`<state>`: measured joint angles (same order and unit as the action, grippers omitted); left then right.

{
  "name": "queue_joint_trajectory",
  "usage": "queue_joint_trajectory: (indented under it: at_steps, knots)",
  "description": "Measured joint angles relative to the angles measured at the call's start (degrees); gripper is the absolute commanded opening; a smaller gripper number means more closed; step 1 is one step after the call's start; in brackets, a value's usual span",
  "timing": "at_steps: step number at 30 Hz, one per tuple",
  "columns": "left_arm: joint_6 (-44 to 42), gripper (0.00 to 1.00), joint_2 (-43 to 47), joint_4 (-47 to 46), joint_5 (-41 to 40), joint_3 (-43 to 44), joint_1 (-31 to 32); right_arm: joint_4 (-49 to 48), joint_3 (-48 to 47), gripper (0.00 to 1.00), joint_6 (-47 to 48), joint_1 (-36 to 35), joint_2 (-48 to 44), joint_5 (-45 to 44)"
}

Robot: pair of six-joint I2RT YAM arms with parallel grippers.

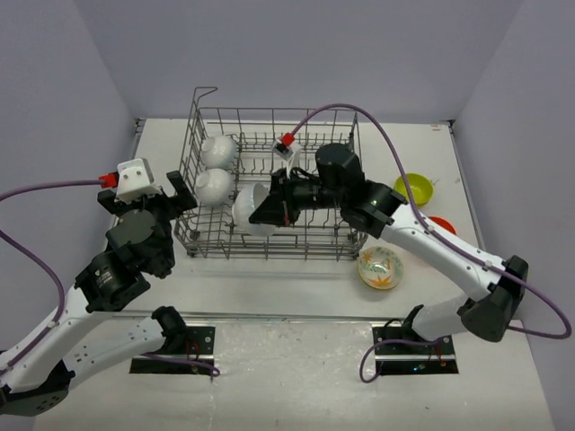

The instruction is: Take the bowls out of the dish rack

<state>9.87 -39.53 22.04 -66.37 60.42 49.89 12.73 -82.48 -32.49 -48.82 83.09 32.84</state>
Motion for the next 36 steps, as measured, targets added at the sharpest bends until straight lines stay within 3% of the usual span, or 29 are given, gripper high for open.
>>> queue_joint_trajectory:
  at_steps: [10, 15, 26, 36]
  knots:
    - [-0.2, 1.0, -0.9, -0.7, 0.1, -0.3, -0.5, 17.3, 13.2, 0.0, 5.5, -6.9, -18.9, -8.9]
    - [-0.5, 1.0, -0.9, -0.8, 0.1, -0.3, -0.7, 24.4, 17.2, 0.0, 5.7, -12.0, -22.0, -14.5]
    - [-1.1, 1.0, -1.2, -1.2, -0.3, -0.4, -0.7, 32.5, 23.0, 0.0, 1.0, -25.2, -14.8, -33.0]
    - [-1.1, 1.0, -2.5, -0.8, 0.3, -0.4, -0.7, 30.9, 23.5, 0.0, -3.7, -26.9, 2.0, -40.7]
